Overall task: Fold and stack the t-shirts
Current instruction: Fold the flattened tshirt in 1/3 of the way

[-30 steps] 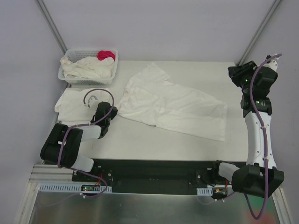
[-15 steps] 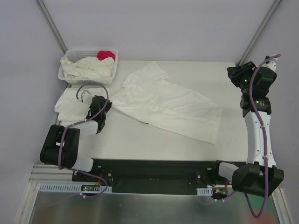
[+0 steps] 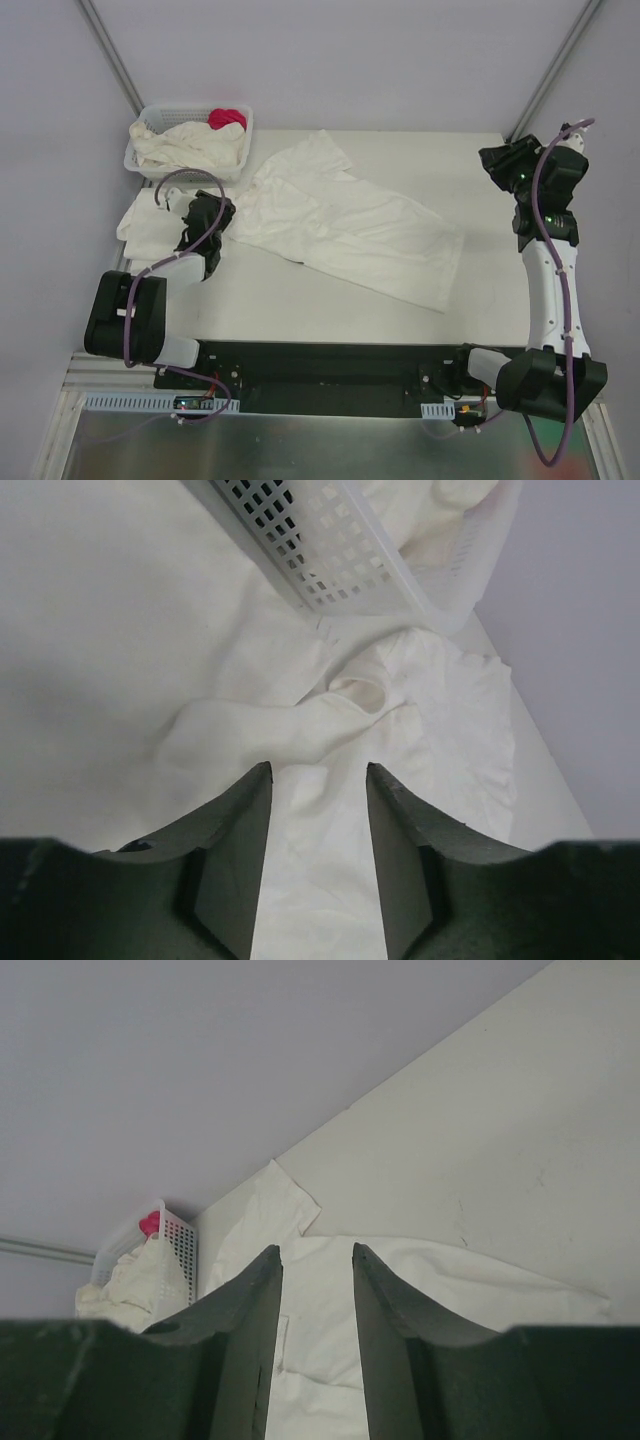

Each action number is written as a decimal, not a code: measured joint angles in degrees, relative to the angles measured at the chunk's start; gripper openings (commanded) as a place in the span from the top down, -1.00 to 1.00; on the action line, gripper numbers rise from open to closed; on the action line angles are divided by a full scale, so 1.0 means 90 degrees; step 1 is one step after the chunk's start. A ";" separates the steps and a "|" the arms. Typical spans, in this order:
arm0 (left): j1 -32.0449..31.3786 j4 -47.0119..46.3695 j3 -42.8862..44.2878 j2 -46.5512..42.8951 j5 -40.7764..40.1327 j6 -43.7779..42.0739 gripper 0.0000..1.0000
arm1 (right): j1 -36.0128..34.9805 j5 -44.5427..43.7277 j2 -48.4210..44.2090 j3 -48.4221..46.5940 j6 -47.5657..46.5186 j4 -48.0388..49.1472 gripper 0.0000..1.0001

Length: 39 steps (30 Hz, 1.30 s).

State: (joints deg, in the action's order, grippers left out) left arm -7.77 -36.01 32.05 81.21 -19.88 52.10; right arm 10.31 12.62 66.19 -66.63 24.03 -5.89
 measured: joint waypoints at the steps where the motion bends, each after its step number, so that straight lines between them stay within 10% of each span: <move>1: 0.0000 0.0029 0.0000 -0.0044 0.0017 0.0010 0.04 | 0.0002 0.0036 0.0002 0.0019 0.0019 0.0002 0.24; 14: -0.0007 0.0306 0.0457 -0.1105 0.0712 -0.0187 0.05 | -0.0078 0.0449 0.1042 0.0794 0.0260 0.0153 0.16; 28: -0.1156 0.0600 0.3524 0.2324 0.5724 -0.0588 -0.04 | -0.0335 -0.0134 0.2183 0.1819 0.0214 0.0682 0.13; 39: -0.1214 0.0935 0.4165 0.2764 0.6557 -0.0814 -0.06 | 0.0051 -0.0794 0.1868 0.2589 0.0277 0.1168 0.14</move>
State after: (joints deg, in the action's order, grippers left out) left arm -18.70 -27.59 69.54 106.08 39.13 44.77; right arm 10.76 5.48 83.00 -43.33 26.52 4.62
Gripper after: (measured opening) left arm 0.526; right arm 0.433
